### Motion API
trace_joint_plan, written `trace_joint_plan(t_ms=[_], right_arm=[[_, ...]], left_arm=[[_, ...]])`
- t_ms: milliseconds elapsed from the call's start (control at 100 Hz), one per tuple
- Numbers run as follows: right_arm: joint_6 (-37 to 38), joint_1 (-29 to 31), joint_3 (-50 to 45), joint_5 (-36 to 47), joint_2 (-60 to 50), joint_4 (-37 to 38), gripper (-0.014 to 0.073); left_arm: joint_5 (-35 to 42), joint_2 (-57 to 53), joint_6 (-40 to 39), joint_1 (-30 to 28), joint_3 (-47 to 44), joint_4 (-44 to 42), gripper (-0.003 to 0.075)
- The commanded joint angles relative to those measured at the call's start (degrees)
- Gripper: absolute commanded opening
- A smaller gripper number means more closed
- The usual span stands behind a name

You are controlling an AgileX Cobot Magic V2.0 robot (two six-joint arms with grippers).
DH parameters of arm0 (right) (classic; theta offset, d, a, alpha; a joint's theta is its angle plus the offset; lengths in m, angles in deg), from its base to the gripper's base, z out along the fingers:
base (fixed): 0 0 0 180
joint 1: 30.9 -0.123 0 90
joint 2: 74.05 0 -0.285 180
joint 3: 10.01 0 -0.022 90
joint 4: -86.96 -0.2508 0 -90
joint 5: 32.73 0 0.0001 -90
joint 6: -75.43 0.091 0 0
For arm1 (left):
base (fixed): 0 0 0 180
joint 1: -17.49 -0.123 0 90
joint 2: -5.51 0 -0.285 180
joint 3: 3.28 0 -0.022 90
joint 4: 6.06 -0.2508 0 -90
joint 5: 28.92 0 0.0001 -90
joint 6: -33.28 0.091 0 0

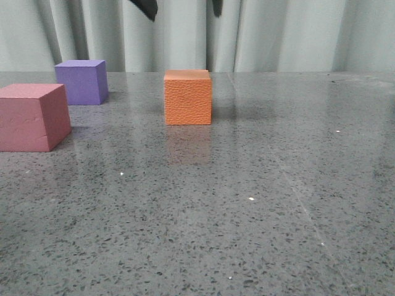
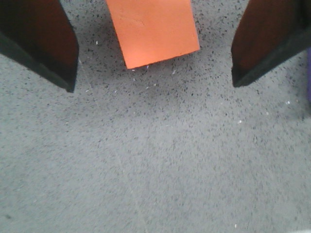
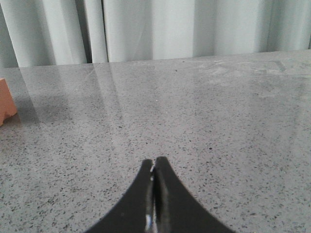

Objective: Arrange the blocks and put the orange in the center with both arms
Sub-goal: 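Lower the left gripper over the orange cube and close on it, then lift the orange cube with the left gripper and carry it toward the purple cube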

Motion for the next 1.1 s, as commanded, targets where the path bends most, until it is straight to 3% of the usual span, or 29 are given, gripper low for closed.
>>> trace_joint_plan(t_ms=[0, 310, 940, 1090], right_arm=[[-0.4, 0.4, 0.8, 4.8, -1.2, -0.1, -0.006], [-0.4, 0.4, 0.8, 4.8, -1.2, -0.1, -0.006], [-0.4, 0.4, 0.8, 4.8, -1.2, -0.1, -0.006], [-0.4, 0.4, 0.8, 4.8, -1.2, -0.1, -0.006]], left_arm=[[2.0, -1.7, -2.4, 0.1, 1.8, -1.8, 0.0597], [0.5, 0.5, -6.1, 0.1, 1.7, -2.2, 0.0597], [-0.8, 5.2, -6.3, 0.1, 1.2, 1.5, 0.0596], [-0.8, 5.8, -6.3, 0.1, 1.2, 2.3, 0.0494]])
